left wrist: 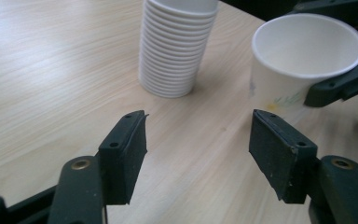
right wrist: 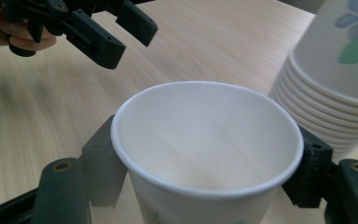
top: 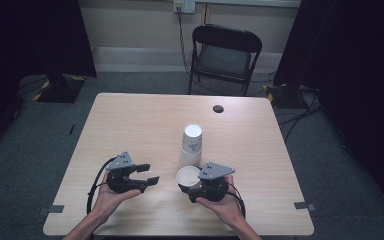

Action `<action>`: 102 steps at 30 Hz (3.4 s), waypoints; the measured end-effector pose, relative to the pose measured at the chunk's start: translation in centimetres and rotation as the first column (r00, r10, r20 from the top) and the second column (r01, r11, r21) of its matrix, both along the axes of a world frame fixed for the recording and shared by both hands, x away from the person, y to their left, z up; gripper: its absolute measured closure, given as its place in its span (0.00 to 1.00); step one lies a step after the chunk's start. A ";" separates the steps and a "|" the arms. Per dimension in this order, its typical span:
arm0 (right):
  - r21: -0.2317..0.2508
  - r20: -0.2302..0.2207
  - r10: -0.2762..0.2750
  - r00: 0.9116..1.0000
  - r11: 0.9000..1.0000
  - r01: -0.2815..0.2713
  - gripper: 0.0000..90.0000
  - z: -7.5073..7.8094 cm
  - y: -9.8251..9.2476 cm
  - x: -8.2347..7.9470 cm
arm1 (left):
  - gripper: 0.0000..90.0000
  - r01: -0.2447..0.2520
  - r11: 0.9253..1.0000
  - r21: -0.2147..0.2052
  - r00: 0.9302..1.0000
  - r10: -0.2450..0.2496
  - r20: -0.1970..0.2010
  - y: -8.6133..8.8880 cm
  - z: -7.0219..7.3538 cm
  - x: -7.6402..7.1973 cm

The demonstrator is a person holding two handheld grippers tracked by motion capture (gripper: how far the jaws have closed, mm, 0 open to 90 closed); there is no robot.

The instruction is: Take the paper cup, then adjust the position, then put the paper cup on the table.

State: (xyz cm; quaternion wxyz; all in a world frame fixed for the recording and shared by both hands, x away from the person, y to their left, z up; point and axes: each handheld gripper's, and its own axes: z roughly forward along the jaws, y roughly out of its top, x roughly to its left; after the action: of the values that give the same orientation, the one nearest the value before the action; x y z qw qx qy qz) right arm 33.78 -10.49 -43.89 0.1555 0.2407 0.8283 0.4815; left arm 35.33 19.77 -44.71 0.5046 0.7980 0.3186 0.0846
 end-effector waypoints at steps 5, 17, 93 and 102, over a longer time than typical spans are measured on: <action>0.007 0.014 -0.039 0.999 0.999 0.039 0.31 0.5 -1.4 0.0 | 0.37 -0.024 0.997 0.069 1.000 0.023 0.011 0.6 -0.1 -0.1; 0.051 0.031 -0.142 0.989 0.989 0.140 0.31 1.6 -5.4 1.5 | 0.33 -0.075 0.986 0.146 0.996 0.081 -0.040 3.7 -1.8 -0.1; 0.004 -0.064 -0.417 0.907 0.909 0.418 0.30 -3.6 -7.0 13.0 | 0.17 -0.184 0.940 0.286 0.981 0.191 0.003 4.6 -5.4 0.7; -0.003 -0.108 -0.413 0.904 0.910 0.415 0.19 -4.0 -7.2 13.2 | 0.16 -0.168 0.942 0.291 0.985 0.175 0.002 4.7 -5.4 0.9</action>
State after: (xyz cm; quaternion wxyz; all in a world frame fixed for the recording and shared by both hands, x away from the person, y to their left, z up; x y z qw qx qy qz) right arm 46.97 -17.64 -47.89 0.2075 0.4378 0.7606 0.4323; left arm 36.20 24.48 -50.07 0.3688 0.8336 0.3769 0.1642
